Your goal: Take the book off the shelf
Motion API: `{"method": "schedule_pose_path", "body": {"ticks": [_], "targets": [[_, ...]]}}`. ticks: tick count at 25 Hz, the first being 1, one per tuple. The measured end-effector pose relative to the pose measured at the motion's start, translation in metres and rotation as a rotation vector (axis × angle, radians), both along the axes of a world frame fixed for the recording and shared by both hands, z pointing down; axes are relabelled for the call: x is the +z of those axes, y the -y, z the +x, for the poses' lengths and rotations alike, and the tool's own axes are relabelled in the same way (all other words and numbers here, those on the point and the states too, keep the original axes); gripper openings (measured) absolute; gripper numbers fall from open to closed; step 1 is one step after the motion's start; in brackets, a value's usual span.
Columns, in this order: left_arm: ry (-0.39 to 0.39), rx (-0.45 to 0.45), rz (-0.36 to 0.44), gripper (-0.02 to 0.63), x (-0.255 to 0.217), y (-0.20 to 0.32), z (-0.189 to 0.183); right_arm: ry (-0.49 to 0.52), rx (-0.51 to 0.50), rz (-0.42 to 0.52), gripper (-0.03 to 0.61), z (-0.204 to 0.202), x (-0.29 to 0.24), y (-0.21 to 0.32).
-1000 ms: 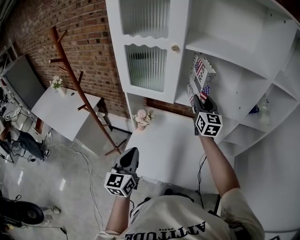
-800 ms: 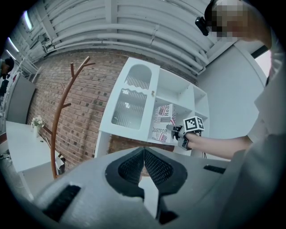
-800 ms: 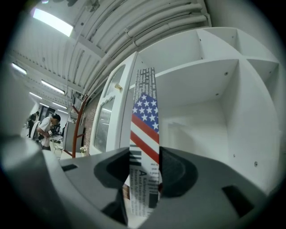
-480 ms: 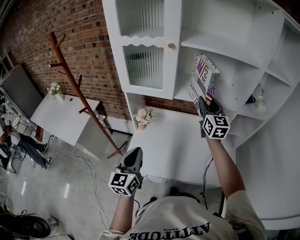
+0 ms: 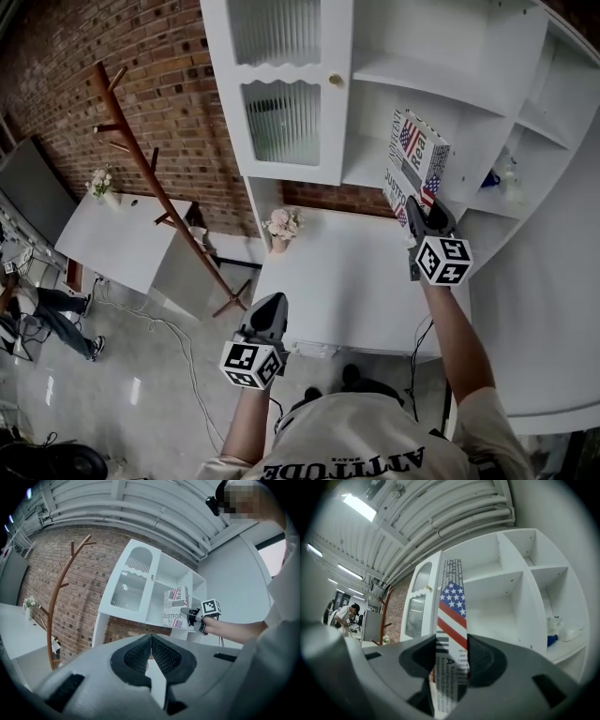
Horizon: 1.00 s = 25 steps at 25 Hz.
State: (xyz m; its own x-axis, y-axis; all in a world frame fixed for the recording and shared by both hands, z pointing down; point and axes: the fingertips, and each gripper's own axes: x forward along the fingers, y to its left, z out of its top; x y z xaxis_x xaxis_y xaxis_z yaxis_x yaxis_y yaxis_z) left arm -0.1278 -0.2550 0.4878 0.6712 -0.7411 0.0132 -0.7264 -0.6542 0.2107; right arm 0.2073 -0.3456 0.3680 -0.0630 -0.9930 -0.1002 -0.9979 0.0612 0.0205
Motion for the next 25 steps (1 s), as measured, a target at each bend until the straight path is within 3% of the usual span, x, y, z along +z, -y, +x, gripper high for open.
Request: {"method": "schedule_pose_path", "body": {"ticks": [13,25], "targets": [[0.017,0.13,-0.011,0.026,0.007,-0.019,0.026,0.031,0.118,0.032,0.172,0.031,0.003,-0.122],[0.031,0.141,0.003,0.026,0.0,-0.028,0.055,0.028,0.165,0.038,0.17,0.067,0.014,-0.19]]}}
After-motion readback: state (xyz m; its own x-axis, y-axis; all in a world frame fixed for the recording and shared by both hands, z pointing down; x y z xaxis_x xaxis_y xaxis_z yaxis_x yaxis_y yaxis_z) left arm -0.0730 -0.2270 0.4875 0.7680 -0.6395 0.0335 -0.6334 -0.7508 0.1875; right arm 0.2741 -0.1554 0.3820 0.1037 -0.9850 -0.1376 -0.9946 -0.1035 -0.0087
